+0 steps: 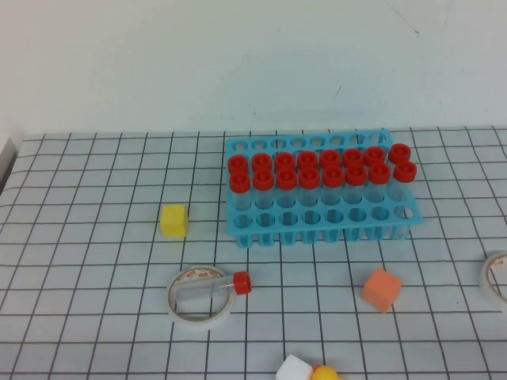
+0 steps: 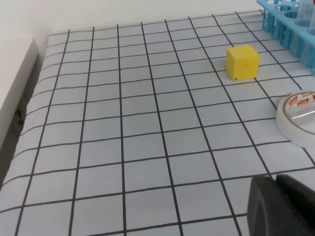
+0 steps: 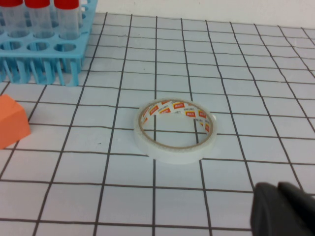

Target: Place the test tubes

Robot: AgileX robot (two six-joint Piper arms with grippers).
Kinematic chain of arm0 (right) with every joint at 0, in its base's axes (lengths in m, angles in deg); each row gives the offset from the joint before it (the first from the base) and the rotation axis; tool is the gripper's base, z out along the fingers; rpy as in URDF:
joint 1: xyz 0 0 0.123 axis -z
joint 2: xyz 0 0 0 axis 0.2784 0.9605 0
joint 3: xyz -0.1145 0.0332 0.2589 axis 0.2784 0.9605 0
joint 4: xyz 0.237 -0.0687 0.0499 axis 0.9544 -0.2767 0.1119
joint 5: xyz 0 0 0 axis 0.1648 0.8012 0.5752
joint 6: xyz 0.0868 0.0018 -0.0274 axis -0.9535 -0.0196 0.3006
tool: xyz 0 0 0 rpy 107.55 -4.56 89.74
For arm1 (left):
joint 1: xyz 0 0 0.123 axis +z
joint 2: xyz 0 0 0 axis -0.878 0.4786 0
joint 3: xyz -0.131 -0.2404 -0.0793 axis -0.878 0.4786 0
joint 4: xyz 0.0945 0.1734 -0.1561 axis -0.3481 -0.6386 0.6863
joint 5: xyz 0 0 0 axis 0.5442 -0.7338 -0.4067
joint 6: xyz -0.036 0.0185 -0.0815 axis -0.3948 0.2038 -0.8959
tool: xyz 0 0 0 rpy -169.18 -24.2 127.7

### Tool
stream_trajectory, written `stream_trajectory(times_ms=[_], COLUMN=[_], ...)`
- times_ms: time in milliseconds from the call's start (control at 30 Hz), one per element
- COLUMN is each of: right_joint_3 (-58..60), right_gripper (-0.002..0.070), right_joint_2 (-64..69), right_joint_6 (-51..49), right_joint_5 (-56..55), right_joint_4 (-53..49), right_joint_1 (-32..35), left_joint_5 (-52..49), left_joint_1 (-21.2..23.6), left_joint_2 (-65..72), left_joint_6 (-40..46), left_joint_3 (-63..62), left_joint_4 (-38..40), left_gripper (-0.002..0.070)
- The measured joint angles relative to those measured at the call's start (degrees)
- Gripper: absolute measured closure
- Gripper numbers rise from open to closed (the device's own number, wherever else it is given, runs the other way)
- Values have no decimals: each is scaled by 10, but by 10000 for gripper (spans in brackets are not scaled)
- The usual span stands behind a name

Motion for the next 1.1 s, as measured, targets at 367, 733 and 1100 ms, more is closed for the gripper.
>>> stream_trajectory(times_ms=[367,733,1100], right_joint_3=[0,7,6], right_gripper=[678,678,678], right_joint_2=[0,0,0], right_joint_6=[0,0,-7], right_joint_5=[-8,-386,-568], right_joint_4=[-1,-4,13], right_joint_1=[0,0,0], left_joint_5=[0,159,440], left_joint_1=[0,0,0], left_joint_2=[0,0,0], left_joint_6=[0,0,1], left_joint_3=[0,1,1], left_joint_4=[0,0,-6], left_gripper=[676,676,676])
